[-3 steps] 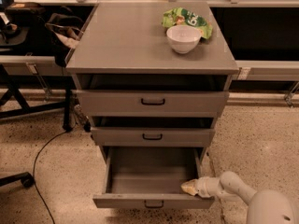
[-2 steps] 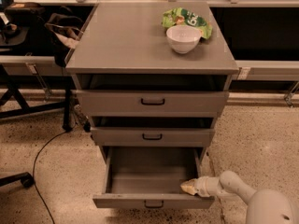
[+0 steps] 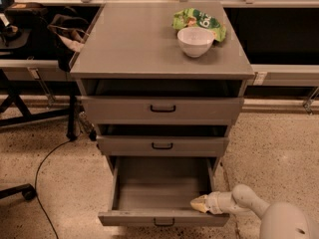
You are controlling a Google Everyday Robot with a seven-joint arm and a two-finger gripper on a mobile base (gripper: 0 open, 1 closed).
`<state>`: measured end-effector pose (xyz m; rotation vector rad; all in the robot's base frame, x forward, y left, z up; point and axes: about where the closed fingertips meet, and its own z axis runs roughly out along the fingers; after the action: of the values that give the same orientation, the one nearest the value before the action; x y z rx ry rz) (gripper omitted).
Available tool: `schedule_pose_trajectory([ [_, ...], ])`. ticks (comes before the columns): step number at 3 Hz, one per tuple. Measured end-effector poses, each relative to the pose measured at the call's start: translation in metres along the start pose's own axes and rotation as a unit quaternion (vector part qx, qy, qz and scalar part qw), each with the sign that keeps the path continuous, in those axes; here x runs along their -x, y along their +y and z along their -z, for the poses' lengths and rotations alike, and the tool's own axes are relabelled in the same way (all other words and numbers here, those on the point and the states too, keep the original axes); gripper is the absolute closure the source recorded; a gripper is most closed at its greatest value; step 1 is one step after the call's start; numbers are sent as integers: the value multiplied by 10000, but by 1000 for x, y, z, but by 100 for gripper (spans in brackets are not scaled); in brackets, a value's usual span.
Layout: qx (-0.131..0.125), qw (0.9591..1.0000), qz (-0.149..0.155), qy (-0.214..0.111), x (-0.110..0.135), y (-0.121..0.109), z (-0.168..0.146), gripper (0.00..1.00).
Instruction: Open bottom drawer
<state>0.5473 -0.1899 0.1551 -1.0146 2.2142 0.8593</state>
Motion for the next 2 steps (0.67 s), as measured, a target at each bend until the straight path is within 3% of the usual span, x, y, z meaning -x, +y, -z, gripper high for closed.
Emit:
schedule_pose_trajectory([
  [2, 111, 9999, -53, -15, -5, 3, 3, 100],
])
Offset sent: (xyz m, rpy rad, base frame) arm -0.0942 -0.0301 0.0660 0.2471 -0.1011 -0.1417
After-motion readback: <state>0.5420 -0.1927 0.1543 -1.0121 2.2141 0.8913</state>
